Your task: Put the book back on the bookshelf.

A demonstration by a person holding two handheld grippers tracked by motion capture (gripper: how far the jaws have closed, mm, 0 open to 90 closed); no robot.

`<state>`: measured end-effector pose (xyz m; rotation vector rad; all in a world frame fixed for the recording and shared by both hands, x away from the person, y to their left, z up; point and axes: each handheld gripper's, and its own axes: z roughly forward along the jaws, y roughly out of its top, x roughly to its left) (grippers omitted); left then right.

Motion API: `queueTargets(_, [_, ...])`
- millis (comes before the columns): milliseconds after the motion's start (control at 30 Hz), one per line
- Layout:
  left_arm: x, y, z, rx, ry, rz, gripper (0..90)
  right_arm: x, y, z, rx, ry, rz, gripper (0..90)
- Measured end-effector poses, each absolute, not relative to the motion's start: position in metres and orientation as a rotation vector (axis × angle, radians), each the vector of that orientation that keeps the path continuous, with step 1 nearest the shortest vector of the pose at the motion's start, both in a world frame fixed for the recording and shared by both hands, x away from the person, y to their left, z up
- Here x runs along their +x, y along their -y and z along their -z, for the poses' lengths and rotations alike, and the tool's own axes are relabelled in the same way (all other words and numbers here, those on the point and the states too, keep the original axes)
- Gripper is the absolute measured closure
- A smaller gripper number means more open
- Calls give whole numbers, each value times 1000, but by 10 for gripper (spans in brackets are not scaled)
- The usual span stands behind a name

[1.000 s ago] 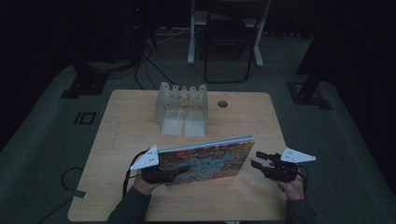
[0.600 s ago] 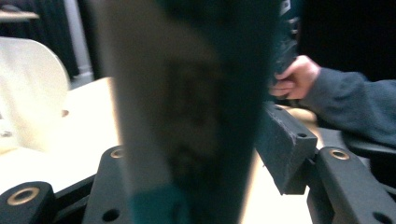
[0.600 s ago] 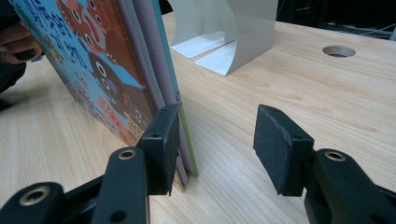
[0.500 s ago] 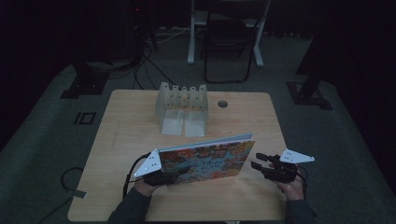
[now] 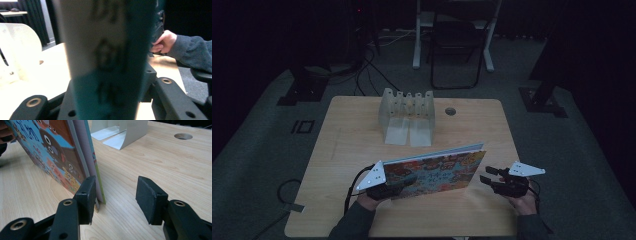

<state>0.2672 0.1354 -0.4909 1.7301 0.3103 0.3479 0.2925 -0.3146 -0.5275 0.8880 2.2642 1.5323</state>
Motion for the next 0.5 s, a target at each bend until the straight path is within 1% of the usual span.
queueTargets(200, [266,-132,492,1722,-309,-338,666,292,317,533,903,-2278,-1507,499])
queueTargets(500, [265,-128,496,1699,-313,-333,680,292,319,538,921,-2287,-1488,499])
